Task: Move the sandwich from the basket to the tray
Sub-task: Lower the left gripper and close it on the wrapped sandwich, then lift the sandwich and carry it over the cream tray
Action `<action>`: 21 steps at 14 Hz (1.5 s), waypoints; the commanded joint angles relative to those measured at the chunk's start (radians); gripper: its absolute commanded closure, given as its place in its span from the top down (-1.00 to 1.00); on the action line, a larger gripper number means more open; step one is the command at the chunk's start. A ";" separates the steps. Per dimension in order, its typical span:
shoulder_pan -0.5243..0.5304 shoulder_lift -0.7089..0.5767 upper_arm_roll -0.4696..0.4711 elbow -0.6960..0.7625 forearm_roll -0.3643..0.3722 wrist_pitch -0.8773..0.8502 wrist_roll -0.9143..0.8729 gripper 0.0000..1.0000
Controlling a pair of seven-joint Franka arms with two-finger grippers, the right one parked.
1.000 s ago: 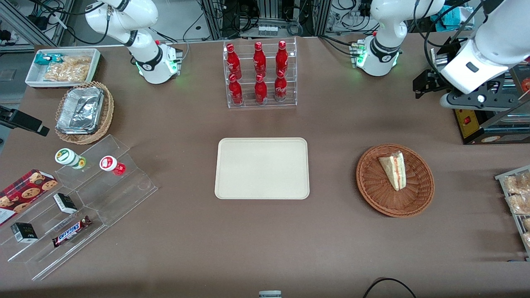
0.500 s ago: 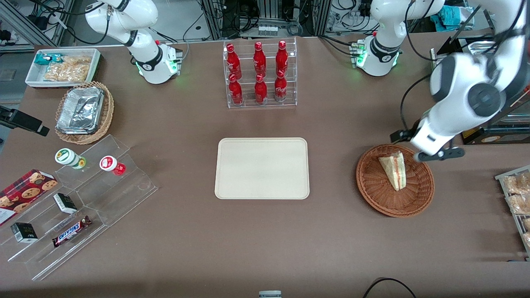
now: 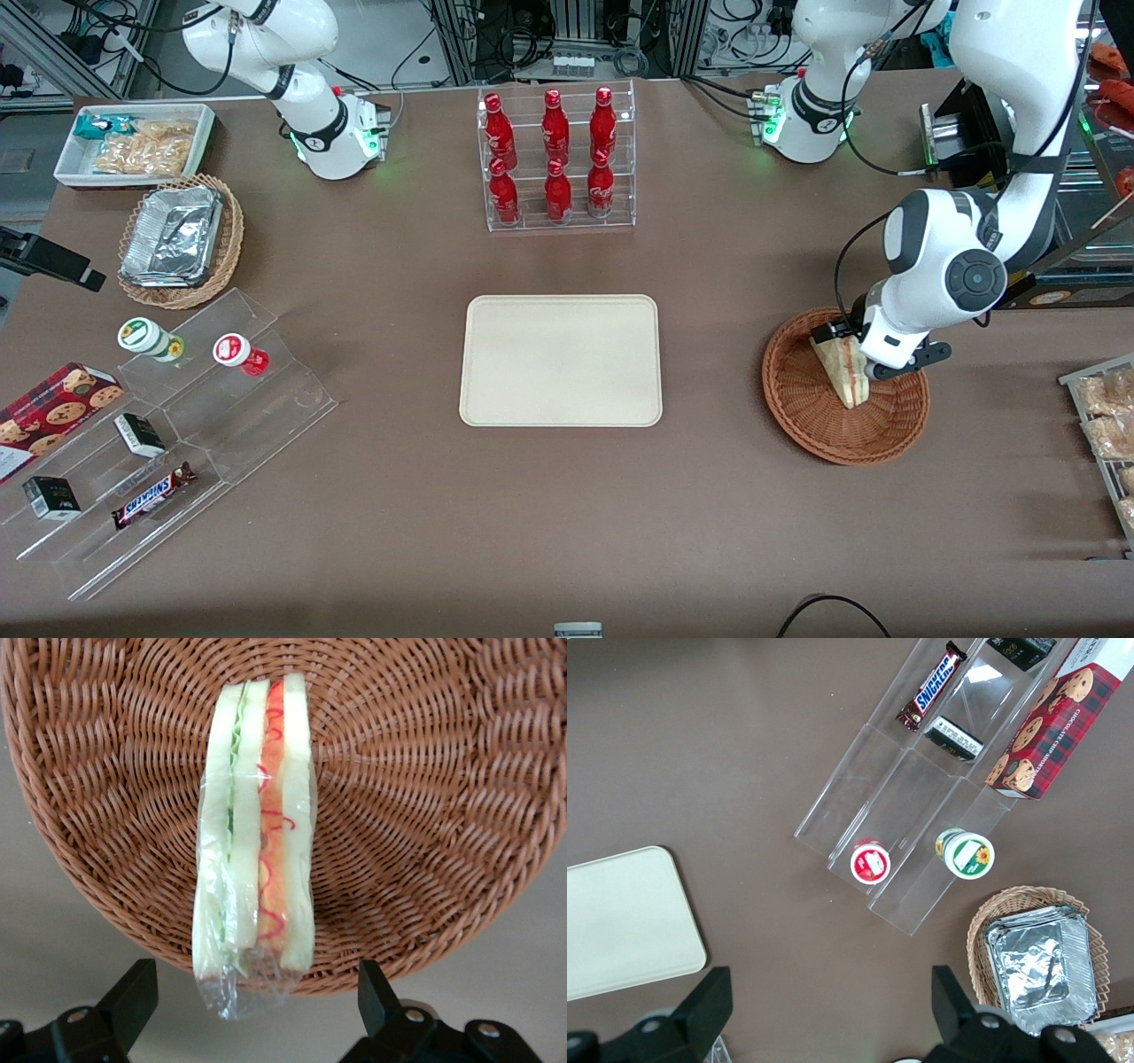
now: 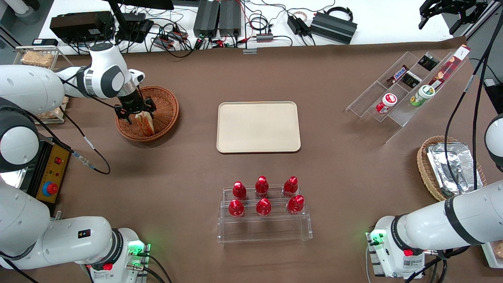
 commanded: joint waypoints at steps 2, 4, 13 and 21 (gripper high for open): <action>0.017 0.059 -0.002 0.013 -0.017 0.064 -0.030 0.50; 0.048 0.087 -0.004 0.025 -0.013 0.067 -0.026 -0.29; -0.159 0.105 -0.018 0.384 -0.019 -0.253 -0.082 -0.87; -0.668 0.487 -0.010 0.806 -0.008 -0.300 -0.390 -0.84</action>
